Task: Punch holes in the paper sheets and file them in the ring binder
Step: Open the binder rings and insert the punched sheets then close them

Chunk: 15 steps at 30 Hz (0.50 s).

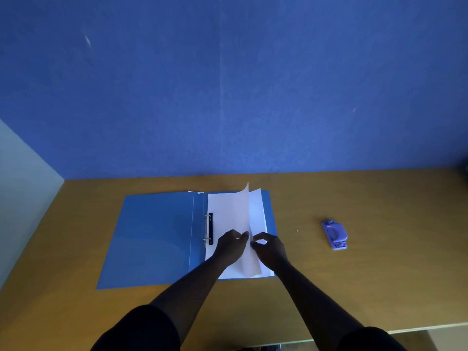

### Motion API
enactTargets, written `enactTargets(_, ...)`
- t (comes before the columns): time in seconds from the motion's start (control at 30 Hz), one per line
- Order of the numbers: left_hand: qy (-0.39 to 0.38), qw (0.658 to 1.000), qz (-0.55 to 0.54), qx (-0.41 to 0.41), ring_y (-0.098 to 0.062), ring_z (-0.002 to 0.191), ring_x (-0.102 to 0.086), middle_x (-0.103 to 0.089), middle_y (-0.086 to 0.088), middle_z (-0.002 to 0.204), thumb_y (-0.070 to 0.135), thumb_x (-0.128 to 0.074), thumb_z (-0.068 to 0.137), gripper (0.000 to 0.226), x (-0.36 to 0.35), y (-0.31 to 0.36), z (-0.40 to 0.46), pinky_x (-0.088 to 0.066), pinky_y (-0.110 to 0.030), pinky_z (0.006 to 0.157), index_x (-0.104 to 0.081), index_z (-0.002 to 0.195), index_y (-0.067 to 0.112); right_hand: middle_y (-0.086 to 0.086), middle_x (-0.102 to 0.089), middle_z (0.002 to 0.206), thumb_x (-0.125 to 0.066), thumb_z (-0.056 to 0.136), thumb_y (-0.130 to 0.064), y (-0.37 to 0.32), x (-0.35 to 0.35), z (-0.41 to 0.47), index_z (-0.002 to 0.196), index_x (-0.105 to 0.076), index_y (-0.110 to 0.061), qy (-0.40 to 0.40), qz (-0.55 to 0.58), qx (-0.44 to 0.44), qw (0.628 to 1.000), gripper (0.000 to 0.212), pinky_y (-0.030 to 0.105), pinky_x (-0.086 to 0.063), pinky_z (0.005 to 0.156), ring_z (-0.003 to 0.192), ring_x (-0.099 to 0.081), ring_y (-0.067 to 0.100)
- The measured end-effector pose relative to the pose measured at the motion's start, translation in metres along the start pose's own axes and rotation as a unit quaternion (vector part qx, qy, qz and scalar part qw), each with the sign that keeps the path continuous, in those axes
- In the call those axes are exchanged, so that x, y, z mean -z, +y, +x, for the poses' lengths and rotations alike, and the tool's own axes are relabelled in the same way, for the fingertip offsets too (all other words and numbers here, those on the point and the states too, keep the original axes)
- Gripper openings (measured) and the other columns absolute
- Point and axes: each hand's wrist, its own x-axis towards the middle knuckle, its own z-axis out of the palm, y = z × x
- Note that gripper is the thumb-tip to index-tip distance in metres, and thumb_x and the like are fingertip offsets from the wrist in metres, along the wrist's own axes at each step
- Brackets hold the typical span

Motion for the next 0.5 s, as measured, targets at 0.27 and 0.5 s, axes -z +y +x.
enactTargets(0.27,0.044,0.999,0.010,0.022,-0.028,0.067,-0.068,-0.063,-0.011,0.069,0.017,-0.065,0.083,0.016,-0.004,0.011,0.000,-0.059,-0.035,0.056,-0.065,0.081,0.001,0.008,-0.051,0.140,-0.067,0.087,-0.034,0.006,0.005,-0.003,0.115,-0.070,-0.031,-0.074,-0.073,0.078,0.992,0.028,0.024,-0.035,0.100,0.130,-0.049,0.021)
enactTargets(0.5,0.136,0.986,0.083,0.047,-0.037,0.085,-0.065,-0.066,-0.023,0.087,0.000,-0.052,0.074,0.018,0.026,-0.008,0.000,-0.042,-0.028,0.054,-0.064,0.085,-0.009,0.006,-0.070,0.105,-0.070,0.080,-0.016,0.011,0.010,0.010,0.116,-0.059,-0.016,0.032,-0.043,0.017,0.998,0.038,0.020,-0.045,0.068,0.082,-0.060,0.014)
